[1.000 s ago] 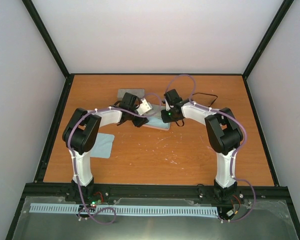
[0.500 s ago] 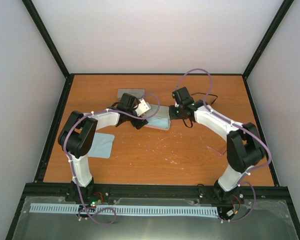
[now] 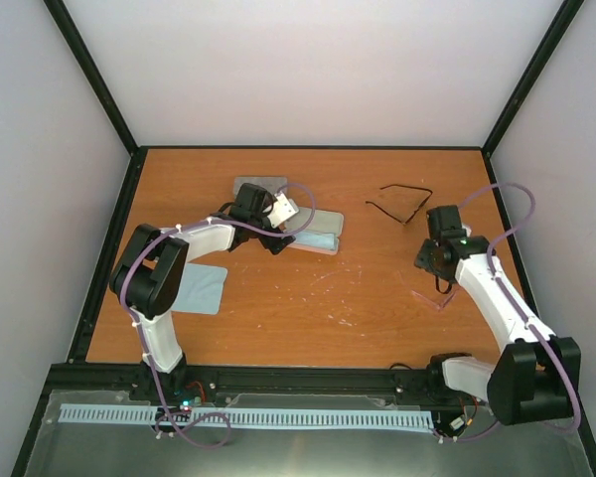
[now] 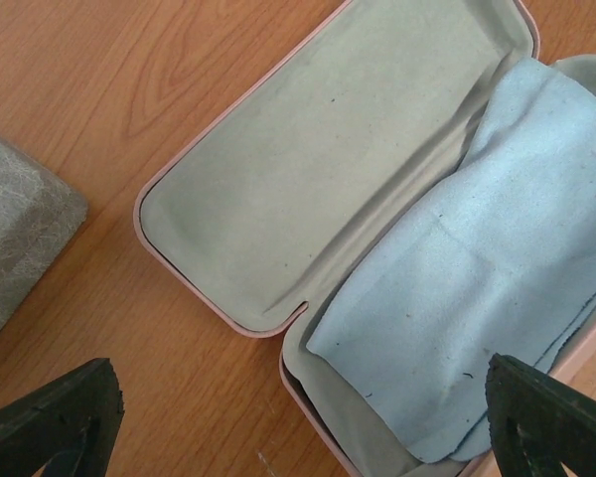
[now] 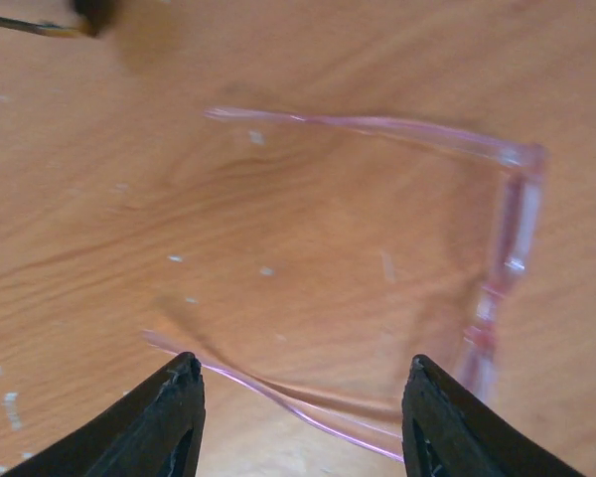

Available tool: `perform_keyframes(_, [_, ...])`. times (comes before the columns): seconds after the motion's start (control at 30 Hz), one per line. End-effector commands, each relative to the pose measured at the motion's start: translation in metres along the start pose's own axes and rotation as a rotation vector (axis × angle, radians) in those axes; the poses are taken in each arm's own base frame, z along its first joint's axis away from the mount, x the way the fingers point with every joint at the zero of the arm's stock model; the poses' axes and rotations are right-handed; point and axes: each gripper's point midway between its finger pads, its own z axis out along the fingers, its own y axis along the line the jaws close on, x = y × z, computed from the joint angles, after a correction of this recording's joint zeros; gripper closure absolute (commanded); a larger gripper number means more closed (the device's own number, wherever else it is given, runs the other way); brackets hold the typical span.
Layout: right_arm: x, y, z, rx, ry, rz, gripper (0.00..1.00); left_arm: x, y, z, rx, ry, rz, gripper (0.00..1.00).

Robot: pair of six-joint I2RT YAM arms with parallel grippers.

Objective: Organize the sunglasses
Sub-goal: Pick up the sunglasses from the center of the board.

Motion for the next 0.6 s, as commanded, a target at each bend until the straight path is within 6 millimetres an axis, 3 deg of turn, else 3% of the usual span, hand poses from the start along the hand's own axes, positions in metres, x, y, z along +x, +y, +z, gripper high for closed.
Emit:
perform_keyframes(0.0, [0.026,-0.047,-0.003,0.146,0.085,0.073,0.45,-0.014,0.003,-0.006,-0.018,-0.042,-0.004,0.01])
perform_keyframes(0.2, [0.037,-0.070,0.001,0.226,0.160,0.170,0.45,-0.023,0.009,-0.009,-0.045,-0.055,0.001,0.01])
perform_keyframes(0.57, [0.047,-0.087,0.016,0.246,0.243,0.298,0.44,-0.045,0.020,-0.023,-0.084,-0.105,-0.017,0.00])
